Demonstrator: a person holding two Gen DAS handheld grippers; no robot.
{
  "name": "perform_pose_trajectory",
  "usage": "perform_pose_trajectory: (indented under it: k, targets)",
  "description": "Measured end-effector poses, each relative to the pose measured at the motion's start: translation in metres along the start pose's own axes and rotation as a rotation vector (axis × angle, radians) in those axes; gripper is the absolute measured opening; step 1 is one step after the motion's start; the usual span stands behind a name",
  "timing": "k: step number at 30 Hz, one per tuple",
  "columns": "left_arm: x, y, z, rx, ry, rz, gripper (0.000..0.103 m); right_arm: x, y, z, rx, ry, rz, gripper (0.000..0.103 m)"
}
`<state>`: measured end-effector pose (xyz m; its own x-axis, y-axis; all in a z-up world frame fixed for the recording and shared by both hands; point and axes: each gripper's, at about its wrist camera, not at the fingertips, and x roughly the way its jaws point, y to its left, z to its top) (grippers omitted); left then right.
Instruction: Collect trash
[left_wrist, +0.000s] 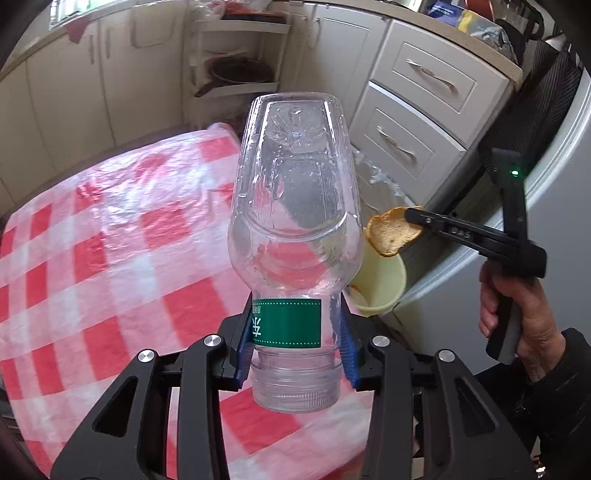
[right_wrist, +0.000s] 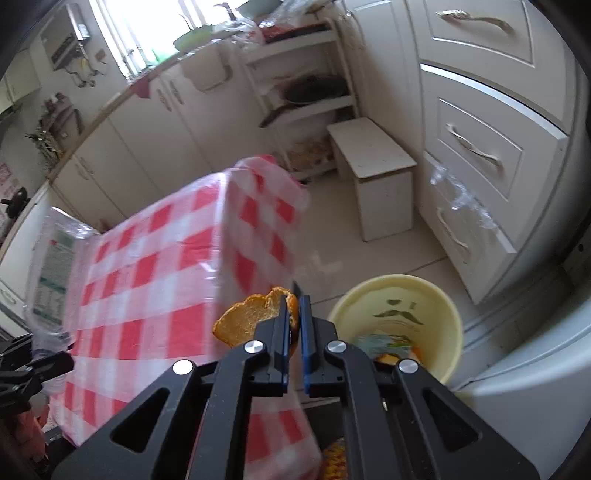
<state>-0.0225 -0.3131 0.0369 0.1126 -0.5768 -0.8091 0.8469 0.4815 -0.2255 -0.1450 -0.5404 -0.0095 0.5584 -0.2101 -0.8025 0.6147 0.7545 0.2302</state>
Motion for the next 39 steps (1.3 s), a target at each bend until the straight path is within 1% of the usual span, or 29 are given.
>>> perform_pose_trajectory:
  k: [2,4,5,6,8,11,12,13,14,16,18,20,21,23,24,25,26,27,28,30,32,34,35,36,38,39]
  targets:
    - [0.025,-0.029,0.006,0.011,0.022,-0.037,0.037,0.02,-0.024,0.003,0.019,0.05,-0.054,0.006]
    - [0.053,-0.051,0.01,0.011,0.053,-0.067,0.037,0.044,-0.049,0.001,0.07,0.123,-0.073,0.01]
    - [0.068,-0.061,0.012,0.005,0.076,-0.083,0.037,0.054,-0.064,0.0,0.128,0.148,-0.067,0.015]
    - [0.082,-0.068,0.012,0.001,0.095,-0.091,0.037,0.056,-0.077,0.0,0.18,0.15,-0.064,0.025]
    - [0.111,-0.082,0.014,0.0,0.137,-0.099,0.037,0.044,-0.09,0.006,0.231,0.098,-0.054,0.026]
    - [0.157,-0.1,0.019,-0.036,0.208,-0.114,0.037,0.006,-0.096,0.016,0.254,-0.056,-0.059,0.033]
    - [0.171,-0.104,0.022,-0.053,0.232,-0.115,0.037,-0.007,-0.093,0.018,0.248,-0.116,-0.06,0.038]
    - [0.189,-0.11,0.026,-0.072,0.263,-0.108,0.037,-0.016,-0.089,0.018,0.236,-0.158,-0.056,0.044]
    - [0.201,-0.114,0.028,-0.082,0.287,-0.102,0.037,-0.023,-0.086,0.02,0.219,-0.191,-0.052,0.046]
    - [0.229,-0.124,0.034,-0.104,0.33,-0.084,0.037,-0.03,-0.078,0.024,0.176,-0.233,-0.039,0.05]
    - [0.248,-0.13,0.04,-0.114,0.366,-0.067,0.039,-0.029,-0.072,0.027,0.151,-0.235,-0.032,0.051]
    - [0.25,-0.132,0.042,-0.124,0.374,-0.059,0.042,-0.029,-0.068,0.033,0.139,-0.249,-0.026,0.051]
    - [0.246,-0.132,0.044,-0.125,0.365,-0.058,0.044,-0.03,-0.066,0.033,0.129,-0.261,-0.03,0.052]
    - [0.22,-0.129,0.041,-0.121,0.314,-0.043,0.048,-0.039,-0.065,0.034,0.117,-0.283,-0.042,0.056]
    - [0.206,-0.125,0.039,-0.121,0.281,-0.027,0.051,-0.039,-0.062,0.034,0.11,-0.288,-0.051,0.062]
    - [0.185,-0.122,0.035,-0.119,0.238,-0.007,0.057,-0.042,-0.06,0.033,0.096,-0.293,-0.061,0.066]
    - [0.161,-0.117,0.031,-0.11,0.186,0.023,0.067,-0.044,-0.056,0.033,0.081,-0.294,-0.068,0.067]
    - [0.141,-0.114,0.025,-0.1,0.143,0.054,0.072,-0.044,-0.051,0.033,0.057,-0.291,-0.075,0.067]
    - [0.114,-0.109,0.015,-0.089,0.091,0.099,0.081,-0.045,-0.047,0.032,0.04,-0.289,-0.08,0.068]
    - [0.067,-0.094,-0.007,-0.09,0.01,0.17,0.088,-0.046,-0.032,0.029,-0.008,-0.285,-0.086,0.072]
    - [0.019,-0.073,-0.037,-0.135,-0.046,0.233,0.091,-0.051,-0.015,0.025,-0.054,-0.286,-0.083,0.076]
    - [-0.018,-0.05,-0.062,-0.196,-0.078,0.281,0.092,-0.062,0.008,0.016,-0.1,-0.303,-0.066,0.082]
    - [-0.039,-0.037,-0.079,-0.241,-0.095,0.32,0.093,-0.066,0.019,0.012,-0.112,-0.31,-0.056,0.084]
    - [-0.054,-0.026,-0.092,-0.276,-0.105,0.344,0.093,-0.072,0.03,0.006,-0.126,-0.318,-0.04,0.089]
    - [-0.086,-0.007,-0.118,-0.342,-0.125,0.382,0.094,-0.081,0.056,-0.01,-0.148,-0.325,0.01,0.09]
    - [-0.097,-0.001,-0.126,-0.355,-0.135,0.398,0.094,-0.086,0.069,-0.021,-0.151,-0.32,0.047,0.091]
